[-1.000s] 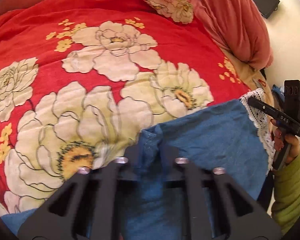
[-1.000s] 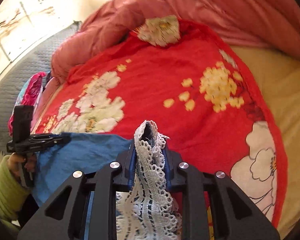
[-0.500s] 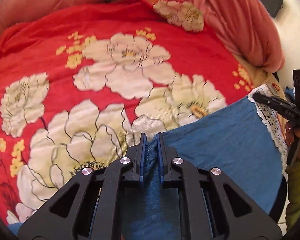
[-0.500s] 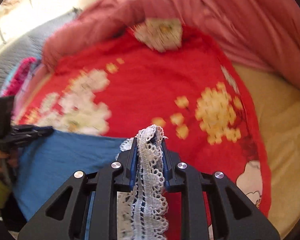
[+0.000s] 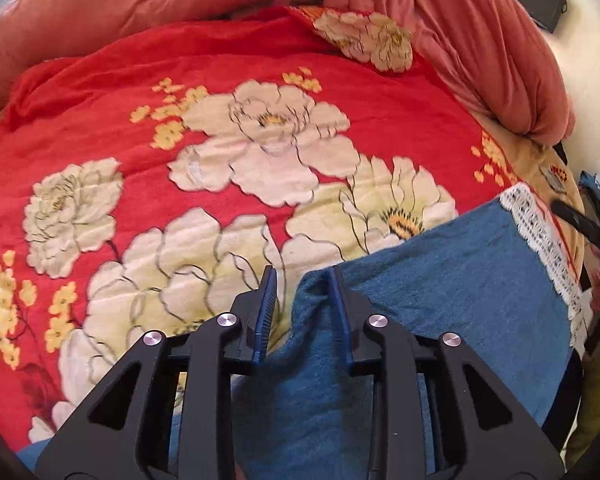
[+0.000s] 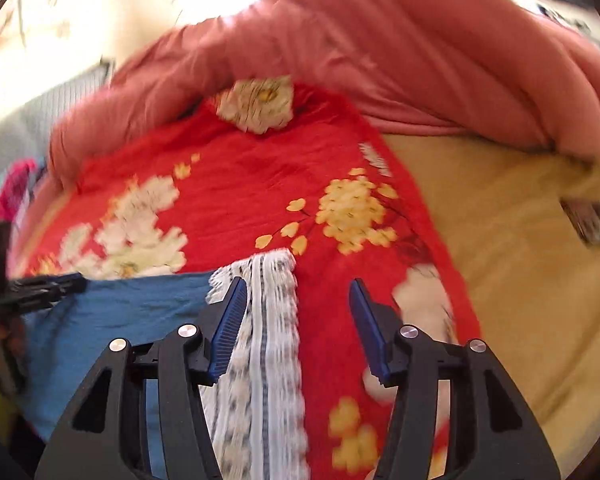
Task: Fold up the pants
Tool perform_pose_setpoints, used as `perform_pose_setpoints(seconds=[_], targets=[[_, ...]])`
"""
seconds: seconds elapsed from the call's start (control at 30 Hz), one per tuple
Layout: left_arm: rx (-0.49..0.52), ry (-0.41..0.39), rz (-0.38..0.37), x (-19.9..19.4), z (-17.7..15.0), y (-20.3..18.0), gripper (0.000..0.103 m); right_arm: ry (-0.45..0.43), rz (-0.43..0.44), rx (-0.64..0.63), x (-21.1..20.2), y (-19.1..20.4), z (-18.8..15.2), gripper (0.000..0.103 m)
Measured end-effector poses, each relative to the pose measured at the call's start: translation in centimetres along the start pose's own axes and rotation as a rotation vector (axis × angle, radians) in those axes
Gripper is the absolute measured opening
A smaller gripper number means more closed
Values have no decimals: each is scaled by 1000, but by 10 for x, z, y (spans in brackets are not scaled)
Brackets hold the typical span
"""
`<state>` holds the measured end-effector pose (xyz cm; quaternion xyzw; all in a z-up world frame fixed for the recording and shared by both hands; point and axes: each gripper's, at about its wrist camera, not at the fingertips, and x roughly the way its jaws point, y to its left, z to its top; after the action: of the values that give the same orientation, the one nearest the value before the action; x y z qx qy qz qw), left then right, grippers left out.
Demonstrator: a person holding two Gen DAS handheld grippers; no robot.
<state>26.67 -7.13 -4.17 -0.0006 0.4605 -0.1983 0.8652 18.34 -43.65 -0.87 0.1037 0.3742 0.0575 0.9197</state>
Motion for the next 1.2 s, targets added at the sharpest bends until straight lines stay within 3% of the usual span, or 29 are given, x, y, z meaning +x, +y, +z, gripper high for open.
perform_pose_setpoints(seconds=[0.23,0.37,0.67,0.9,1.1,1.2], targets=[[-32,-69,30,-38,-7,8,21,-8,73,89,-52,-11,-47,55],[-45,-107,50,-63,-22,6,30,7,141,137,-68,-13,-66,55],[-137,-198,95,-114,-90,7,30,93,182,124,-63,-14,-87,55],[-163,-135,133,-119,-136,8,35,156,172,41,-46,-4,-92,56],[-119,-99,186,-115,-159,-7,39,156,150,-24,-45,7,-99,21],[-120,-89,196,-114,-164,-6,39,118,118,-68,-61,14,-98,19]])
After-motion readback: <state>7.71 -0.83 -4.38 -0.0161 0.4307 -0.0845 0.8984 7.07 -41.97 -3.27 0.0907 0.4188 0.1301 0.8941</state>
